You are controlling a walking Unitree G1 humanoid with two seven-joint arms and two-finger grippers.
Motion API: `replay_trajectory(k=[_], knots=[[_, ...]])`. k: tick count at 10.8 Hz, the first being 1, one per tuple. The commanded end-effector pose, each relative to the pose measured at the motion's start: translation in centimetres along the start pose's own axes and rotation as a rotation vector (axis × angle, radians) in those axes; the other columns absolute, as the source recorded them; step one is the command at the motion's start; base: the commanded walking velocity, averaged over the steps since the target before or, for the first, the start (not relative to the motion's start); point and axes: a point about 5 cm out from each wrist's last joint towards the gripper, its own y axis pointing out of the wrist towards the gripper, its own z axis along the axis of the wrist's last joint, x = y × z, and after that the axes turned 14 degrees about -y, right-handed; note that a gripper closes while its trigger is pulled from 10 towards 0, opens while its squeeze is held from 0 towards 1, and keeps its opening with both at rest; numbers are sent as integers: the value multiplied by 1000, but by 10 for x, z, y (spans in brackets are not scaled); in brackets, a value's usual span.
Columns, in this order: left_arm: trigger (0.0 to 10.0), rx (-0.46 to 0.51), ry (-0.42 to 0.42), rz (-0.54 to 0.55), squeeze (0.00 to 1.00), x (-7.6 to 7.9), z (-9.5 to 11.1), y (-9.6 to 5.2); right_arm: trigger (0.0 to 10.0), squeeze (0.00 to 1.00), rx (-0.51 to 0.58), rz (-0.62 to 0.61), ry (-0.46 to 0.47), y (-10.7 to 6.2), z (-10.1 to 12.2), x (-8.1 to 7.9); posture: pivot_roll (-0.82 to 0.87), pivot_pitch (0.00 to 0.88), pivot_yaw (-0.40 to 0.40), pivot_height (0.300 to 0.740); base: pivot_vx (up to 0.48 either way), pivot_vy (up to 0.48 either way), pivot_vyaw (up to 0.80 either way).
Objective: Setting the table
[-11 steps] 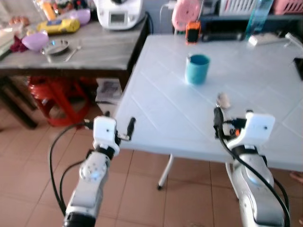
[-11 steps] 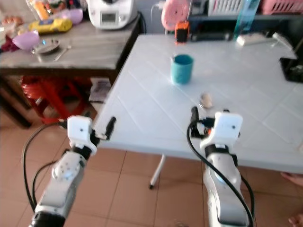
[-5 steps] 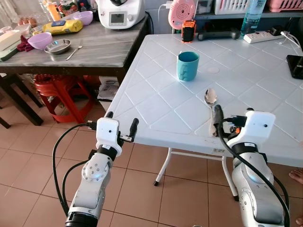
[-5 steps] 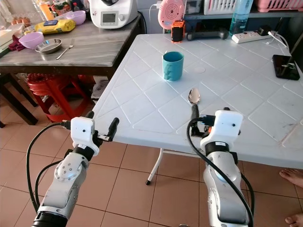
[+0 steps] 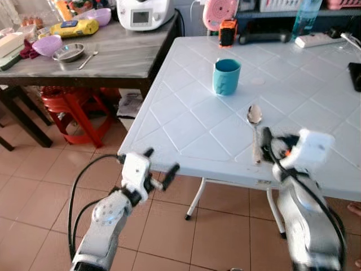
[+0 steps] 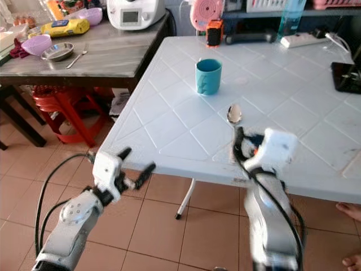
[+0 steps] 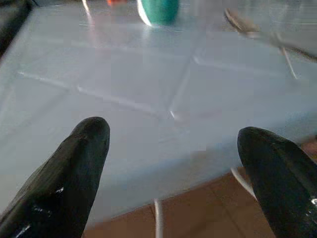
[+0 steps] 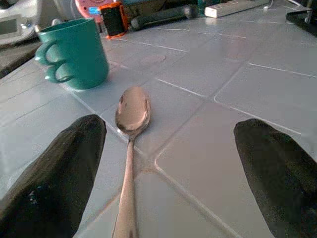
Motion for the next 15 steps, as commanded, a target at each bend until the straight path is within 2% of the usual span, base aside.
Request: replay_trajectory(k=[1, 5, 6, 9, 11, 13, 14, 15], knots=[[10000, -20, 1, -7, 0, -2, -1, -5, 10000, 0, -30, 4, 9, 4, -3, -2, -137, 138, 144, 740, 0, 0, 0], [10000, -28, 14, -114, 0, 9, 1, -2, 10000, 0, -84, 43, -12, 25, -4, -17, -129, 140, 140, 740, 0, 0, 0], [10000, -6, 6, -106, 0, 8, 6, 2, 10000, 0, -105, 59, -43, 28, -6, -21, -127, 140, 136, 740, 0, 0, 0], [10000, 18, 3, -112, 0, 9, 14, 9, 10000, 0, -100, 85, -56, 35, -2, -31, -133, 143, 135, 740, 0, 0, 0], [10000, 17, 9, -116, 0, 9, 15, 12, 10000, 0, -160, 108, -94, 42, -7, -43, -133, 143, 136, 740, 0, 0, 0], [10000, 14, 10, -119, 0, 11, 15, 13, 10000, 0, -209, 162, -88, 40, -16, -56, -127, 142, 132, 740, 0, 0, 0], [10000, 15, 8, -120, 0, 12, 15, 13, 3804, 0, -235, 164, -90, 39, -22, -58, -126, 142, 131, 740, 0, 0, 0], [10000, 14, 6, -121, 0, 13, 15, 13, 0, 0, -262, 158, -99, 39, -26, -56, -128, 142, 130, 740, 0, 0, 0]])
